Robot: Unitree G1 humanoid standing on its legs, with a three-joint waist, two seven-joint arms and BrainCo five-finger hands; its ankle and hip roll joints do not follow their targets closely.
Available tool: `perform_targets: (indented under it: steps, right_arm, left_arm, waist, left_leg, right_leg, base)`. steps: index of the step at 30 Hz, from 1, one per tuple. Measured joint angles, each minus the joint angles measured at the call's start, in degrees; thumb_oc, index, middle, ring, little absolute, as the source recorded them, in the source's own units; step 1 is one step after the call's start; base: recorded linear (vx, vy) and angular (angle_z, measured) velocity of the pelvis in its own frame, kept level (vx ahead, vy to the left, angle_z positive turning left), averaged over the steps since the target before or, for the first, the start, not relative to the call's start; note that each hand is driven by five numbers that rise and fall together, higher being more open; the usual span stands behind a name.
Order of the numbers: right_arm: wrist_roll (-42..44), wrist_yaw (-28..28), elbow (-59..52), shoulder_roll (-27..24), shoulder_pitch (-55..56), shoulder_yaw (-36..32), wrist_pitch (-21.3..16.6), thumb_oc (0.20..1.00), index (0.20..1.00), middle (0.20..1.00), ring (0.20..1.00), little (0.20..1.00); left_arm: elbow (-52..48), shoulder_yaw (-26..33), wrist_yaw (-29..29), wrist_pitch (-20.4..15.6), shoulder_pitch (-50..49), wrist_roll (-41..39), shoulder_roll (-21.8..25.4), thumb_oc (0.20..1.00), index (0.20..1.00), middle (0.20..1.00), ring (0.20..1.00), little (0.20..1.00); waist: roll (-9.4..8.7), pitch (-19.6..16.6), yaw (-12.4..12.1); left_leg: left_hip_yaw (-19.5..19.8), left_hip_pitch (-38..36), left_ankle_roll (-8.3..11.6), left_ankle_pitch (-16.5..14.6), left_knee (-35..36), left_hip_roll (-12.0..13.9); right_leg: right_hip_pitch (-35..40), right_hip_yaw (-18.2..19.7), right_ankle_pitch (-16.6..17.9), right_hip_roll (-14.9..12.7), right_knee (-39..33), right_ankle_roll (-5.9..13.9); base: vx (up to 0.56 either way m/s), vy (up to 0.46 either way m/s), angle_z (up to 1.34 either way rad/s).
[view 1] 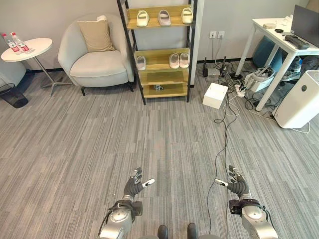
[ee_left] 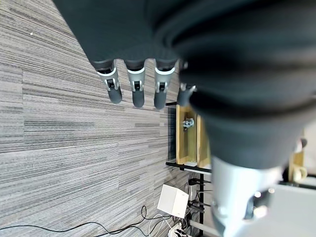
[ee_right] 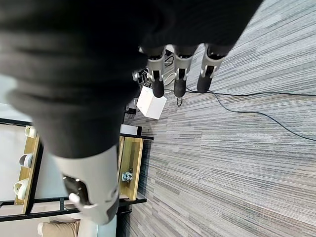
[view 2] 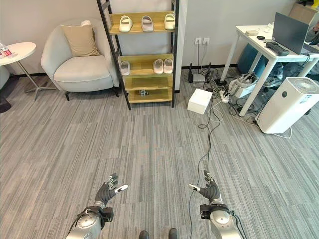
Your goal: Arrange the slippers neatly on the shoe rack.
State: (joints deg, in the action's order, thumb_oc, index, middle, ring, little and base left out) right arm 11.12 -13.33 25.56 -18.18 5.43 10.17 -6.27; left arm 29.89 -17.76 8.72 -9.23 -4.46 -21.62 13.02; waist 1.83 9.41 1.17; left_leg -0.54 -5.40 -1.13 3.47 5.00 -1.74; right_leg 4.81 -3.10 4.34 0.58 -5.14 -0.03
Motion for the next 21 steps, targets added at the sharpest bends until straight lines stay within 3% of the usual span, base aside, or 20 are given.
perform_targets:
  steps: [3, 21]
  right_arm:
    - [-0.97, -0.35, 0.0, 0.0, -0.01, 0.01, 0.05, 1.0, 1.0, 1.0, 1.0, 1.0]
    - [-1.21, 0.38, 0.11, 0.01, -0.07, 1.47, 1.4, 1.0, 1.0, 1.0, 1.0, 1.0]
  left_arm:
    - [-0.01, 0.0, 0.28, 0.0, 0.03, 0.01, 0.0, 1.0, 1.0, 1.0, 1.0, 1.0]
    - [-3.13, -0.03, 0.69, 0.01, 0.0, -2.23, 0.05, 1.0, 1.0, 1.0, 1.0, 1.0]
  waist:
    - [0.02, -0.01, -0.02]
    - [-0.05, -0.06, -0.05]
  left_leg:
    - [0.0, -0.05, -0.5, 0.38, -0.02, -0.01]
    - [0.1, -0.79, -0.56, 0.38, -0.01, -0.06]
  right_leg:
    - [0.04, 0.0, 0.56, 0.01, 0.0, 0.79]
    - [0.86, -0.06, 0.49, -0.01, 0.0, 0.8]
  base:
    - [0.0, 0.0, 0.0]
    - [0.0, 0.0, 0.0]
